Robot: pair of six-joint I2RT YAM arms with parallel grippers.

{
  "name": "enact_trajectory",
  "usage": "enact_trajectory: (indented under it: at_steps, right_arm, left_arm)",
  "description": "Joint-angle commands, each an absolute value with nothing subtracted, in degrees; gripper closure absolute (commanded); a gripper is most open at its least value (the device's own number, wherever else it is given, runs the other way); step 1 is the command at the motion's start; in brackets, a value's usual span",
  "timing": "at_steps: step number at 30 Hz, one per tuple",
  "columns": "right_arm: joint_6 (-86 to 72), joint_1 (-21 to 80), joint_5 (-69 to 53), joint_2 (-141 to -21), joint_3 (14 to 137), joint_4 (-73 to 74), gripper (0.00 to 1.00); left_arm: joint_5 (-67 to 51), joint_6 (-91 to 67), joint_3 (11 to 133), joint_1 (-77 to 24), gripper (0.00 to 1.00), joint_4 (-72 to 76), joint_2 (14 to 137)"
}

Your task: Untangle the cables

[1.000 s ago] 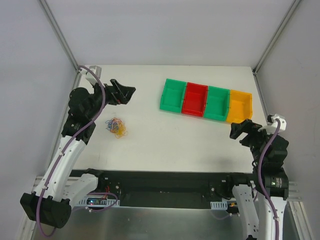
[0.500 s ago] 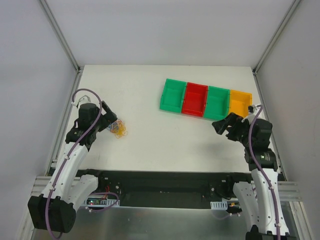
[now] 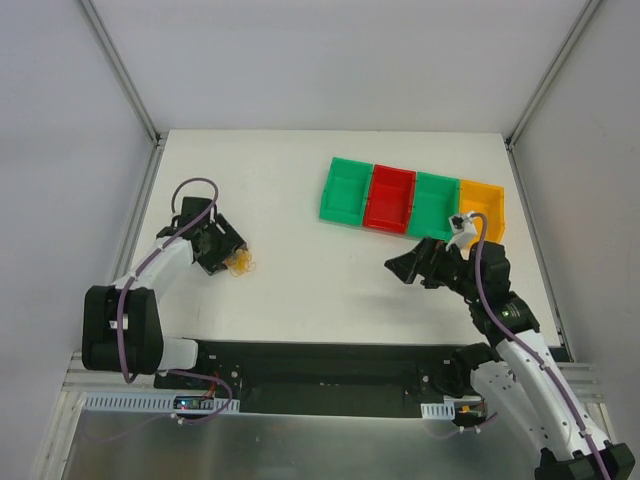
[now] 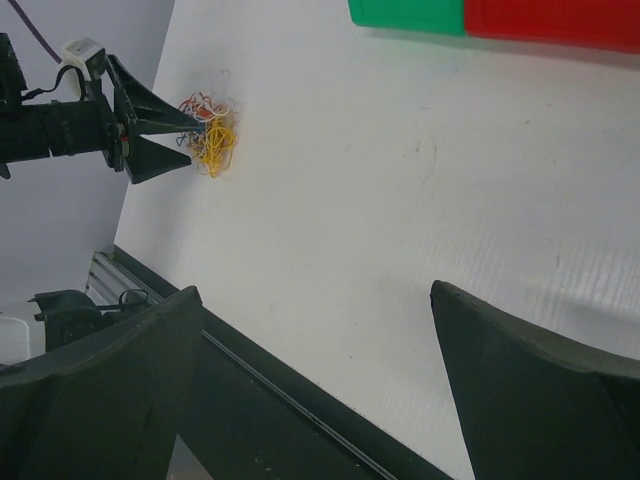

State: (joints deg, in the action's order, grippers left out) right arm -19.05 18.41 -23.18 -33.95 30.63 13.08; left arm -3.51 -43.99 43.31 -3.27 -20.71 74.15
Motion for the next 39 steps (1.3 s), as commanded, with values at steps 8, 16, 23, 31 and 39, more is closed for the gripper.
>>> enact_trajectory:
  at_steps: [8, 16, 23, 31, 39]
  right_arm:
    - [-17.32, 25.73, -15.39, -39.71, 33.22, 10.82, 0.01]
    - [-15.82, 37.08, -8.62, -50.44, 36.56, 9.40, 0.01]
    - [-15.56, 40.95, -5.89, -53.53, 37.88, 9.58, 0.01]
    - [-15.82, 41.13, -2.99, -48.78, 36.65, 10.20, 0.01]
    - [-16.35, 41.13, -1.58, -44.56, 34.01, 10.55, 0.02]
  left_arm:
    - [-10.81, -48.60, 34.64, -18.79, 0.88, -7.47, 75.50]
    - [-10.72, -44.84, 35.33, -35.76, 0.94, -5.28, 72.25]
    - [4.11, -43.15, 39.28, -29.12, 0.26, -13.96, 62.15]
    - [9.47, -48.69, 42.27, -6.86, 0.10, -19.07, 62.30]
    - [-3.31, -46.14, 46.50, -2.64, 0.32, -18.11, 79.97]
